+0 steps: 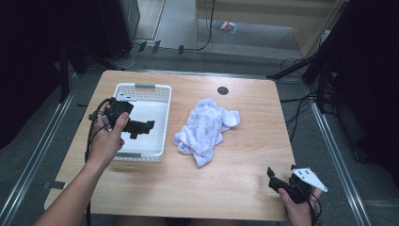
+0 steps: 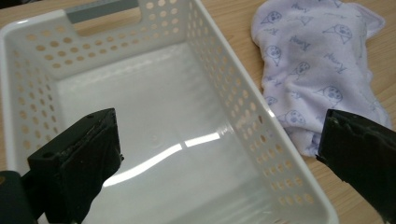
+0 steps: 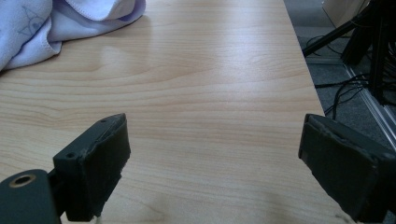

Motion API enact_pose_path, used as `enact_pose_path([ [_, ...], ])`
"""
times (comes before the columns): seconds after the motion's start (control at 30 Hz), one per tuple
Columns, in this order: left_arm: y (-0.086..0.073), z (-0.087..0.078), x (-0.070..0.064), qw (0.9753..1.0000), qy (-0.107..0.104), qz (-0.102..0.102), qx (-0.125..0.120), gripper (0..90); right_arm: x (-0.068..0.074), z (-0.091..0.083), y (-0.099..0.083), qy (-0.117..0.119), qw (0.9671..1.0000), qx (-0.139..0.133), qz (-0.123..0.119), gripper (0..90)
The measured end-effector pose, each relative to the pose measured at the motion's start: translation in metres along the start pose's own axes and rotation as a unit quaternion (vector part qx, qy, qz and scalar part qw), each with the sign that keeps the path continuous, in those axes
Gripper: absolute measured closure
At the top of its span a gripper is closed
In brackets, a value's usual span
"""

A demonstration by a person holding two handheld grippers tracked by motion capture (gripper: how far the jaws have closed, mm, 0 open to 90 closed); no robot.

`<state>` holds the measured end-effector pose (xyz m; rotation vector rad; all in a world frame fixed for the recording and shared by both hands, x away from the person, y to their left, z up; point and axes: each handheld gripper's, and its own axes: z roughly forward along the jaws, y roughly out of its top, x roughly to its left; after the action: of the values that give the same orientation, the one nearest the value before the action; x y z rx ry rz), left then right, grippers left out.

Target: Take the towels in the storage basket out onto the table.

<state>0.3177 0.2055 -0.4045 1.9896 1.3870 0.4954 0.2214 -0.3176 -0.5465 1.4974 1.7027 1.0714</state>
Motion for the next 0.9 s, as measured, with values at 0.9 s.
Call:
enact_pose_path([
  [0.9, -0.106, -0.060, 0.071, 0.9894, 0.049, -0.064, -0.120, 0.0, 0.000, 0.001, 0.001, -0.009, 0.9999, 0.007, 0.008, 9.7],
])
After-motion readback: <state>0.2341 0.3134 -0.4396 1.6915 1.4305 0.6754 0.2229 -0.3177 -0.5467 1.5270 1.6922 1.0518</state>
